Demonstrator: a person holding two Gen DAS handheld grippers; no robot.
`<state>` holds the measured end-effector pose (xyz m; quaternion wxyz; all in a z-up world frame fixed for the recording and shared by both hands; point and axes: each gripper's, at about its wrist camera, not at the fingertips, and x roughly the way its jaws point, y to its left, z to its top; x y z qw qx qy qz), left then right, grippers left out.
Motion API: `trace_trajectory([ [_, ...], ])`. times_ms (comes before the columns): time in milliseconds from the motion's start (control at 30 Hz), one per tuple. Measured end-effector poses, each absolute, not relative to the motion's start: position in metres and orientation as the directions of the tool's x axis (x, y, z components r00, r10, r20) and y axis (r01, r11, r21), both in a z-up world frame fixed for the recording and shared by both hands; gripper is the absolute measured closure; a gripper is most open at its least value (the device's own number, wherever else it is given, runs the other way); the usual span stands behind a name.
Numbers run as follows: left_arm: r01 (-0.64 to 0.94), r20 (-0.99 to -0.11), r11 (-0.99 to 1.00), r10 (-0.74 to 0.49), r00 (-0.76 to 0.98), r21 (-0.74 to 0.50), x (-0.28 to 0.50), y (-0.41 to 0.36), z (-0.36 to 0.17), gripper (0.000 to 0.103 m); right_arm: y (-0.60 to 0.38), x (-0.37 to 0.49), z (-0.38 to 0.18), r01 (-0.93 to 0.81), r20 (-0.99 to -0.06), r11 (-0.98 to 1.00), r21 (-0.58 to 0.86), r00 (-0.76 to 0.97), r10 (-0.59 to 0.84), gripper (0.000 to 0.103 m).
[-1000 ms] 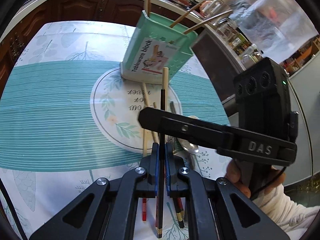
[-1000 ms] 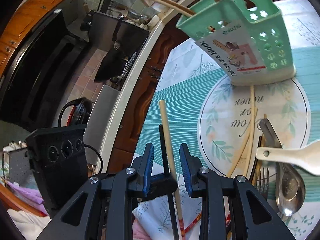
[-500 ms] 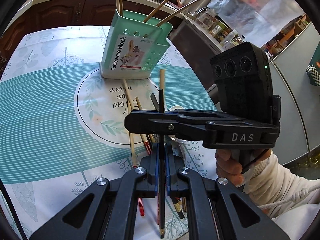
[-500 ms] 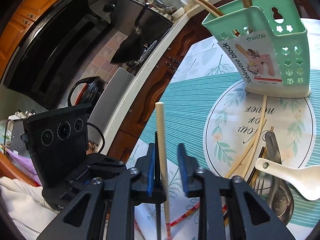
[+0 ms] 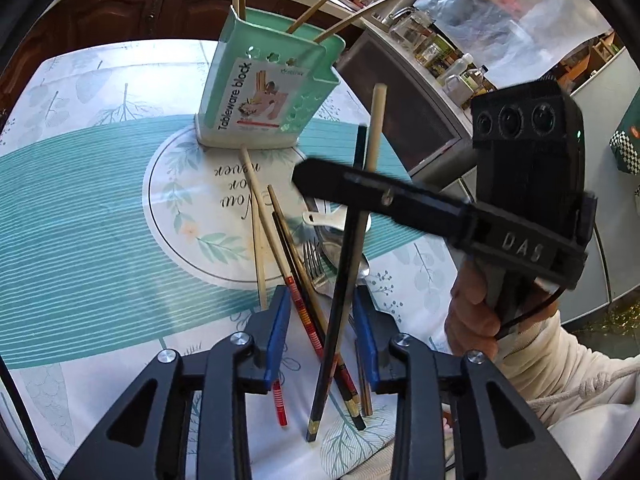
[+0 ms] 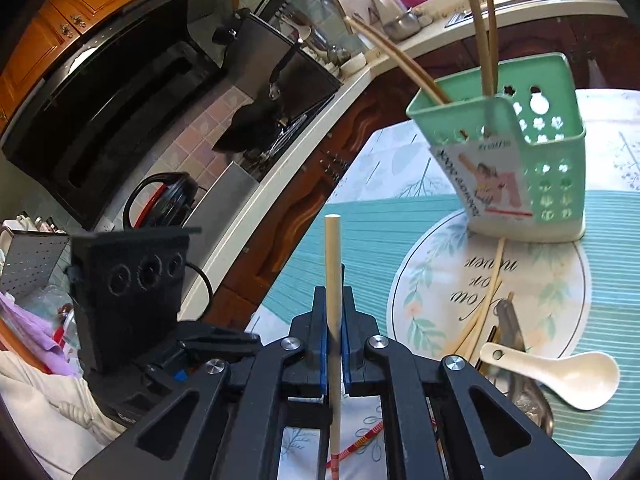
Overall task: Organize utensils
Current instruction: 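Close the right tool on a wooden chopstick and lift it from the pile, then carry the wooden chopstick with the right tool and drop it into the green holder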
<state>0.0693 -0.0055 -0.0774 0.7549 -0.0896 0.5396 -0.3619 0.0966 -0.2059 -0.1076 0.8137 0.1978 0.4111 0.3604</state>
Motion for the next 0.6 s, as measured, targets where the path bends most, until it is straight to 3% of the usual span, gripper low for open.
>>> trace_trajectory([
  [67, 0.459, -0.759, 0.722, -0.635, 0.141, -0.518, 0.066, -0.008, -0.080, 0.063, -0.209, 0.095, -0.099, -0.423, -0.518, 0.666, 0.614, 0.421, 0.745, 0.099],
  [300, 0.495, -0.747, 0.700, -0.650, 0.141, -0.516, 0.063, -0.013, -0.075, 0.062, -0.208, 0.091, -0.055, -0.460, -0.494, 0.677, 0.574, 0.464, 0.735, 0.099],
  [333, 0.500, -0.741, 0.694, -0.656, 0.144, -0.517, 0.064, -0.014, -0.076, 0.064, -0.207, 0.090, -0.052, -0.464, -0.496, 0.679, 0.569, 0.466, 0.733, 0.099],
  [400, 0.524, -0.738, 0.677, -0.662, 0.128, -0.517, 0.066, -0.019, -0.081, 0.094, -0.205, 0.090, -0.050, -0.460, -0.503, 0.683, 0.567, 0.463, 0.729, 0.099],
  [600, 0.496, -0.805, 0.712, -0.592, 0.045, -0.496, 0.067, -0.030, -0.114, 0.095, -0.207, 0.092, -0.067, -0.404, -0.541, 0.713, 0.573, 0.467, 0.699, 0.099],
])
